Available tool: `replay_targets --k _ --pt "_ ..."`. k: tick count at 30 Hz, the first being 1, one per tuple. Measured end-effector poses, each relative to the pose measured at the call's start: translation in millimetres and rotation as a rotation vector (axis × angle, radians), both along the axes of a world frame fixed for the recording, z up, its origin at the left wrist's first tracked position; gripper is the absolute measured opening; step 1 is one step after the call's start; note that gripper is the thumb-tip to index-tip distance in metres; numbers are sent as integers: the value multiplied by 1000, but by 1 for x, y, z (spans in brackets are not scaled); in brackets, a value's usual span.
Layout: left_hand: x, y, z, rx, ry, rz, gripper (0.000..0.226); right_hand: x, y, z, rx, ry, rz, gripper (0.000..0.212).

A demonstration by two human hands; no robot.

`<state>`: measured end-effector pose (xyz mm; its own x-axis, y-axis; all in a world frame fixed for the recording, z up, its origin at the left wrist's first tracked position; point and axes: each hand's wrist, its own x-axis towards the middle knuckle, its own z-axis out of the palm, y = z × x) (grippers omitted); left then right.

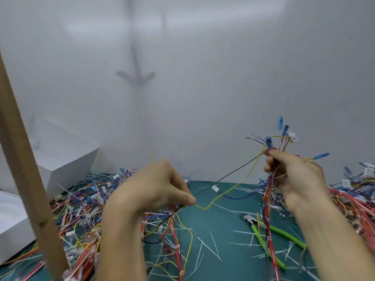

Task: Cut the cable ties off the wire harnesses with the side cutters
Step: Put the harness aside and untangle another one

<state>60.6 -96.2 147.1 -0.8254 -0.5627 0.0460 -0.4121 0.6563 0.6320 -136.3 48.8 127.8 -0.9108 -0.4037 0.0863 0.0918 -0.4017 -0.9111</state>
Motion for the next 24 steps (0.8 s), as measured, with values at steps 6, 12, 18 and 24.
replay_targets --k 6,12,18,24 --pt "-4 -1 3 -141 264 145 13 -5 5 2 37 53 94 12" --pt "-27 13 5 -236 580 290 10 16 -5 1 118 330 306 10" --pt "-64 46 9 -205 786 223 6 44 -16 -4 136 685 382 20" --pt "-73 44 3 -34 825 144 15 27 -14 -5 122 551 179 21"
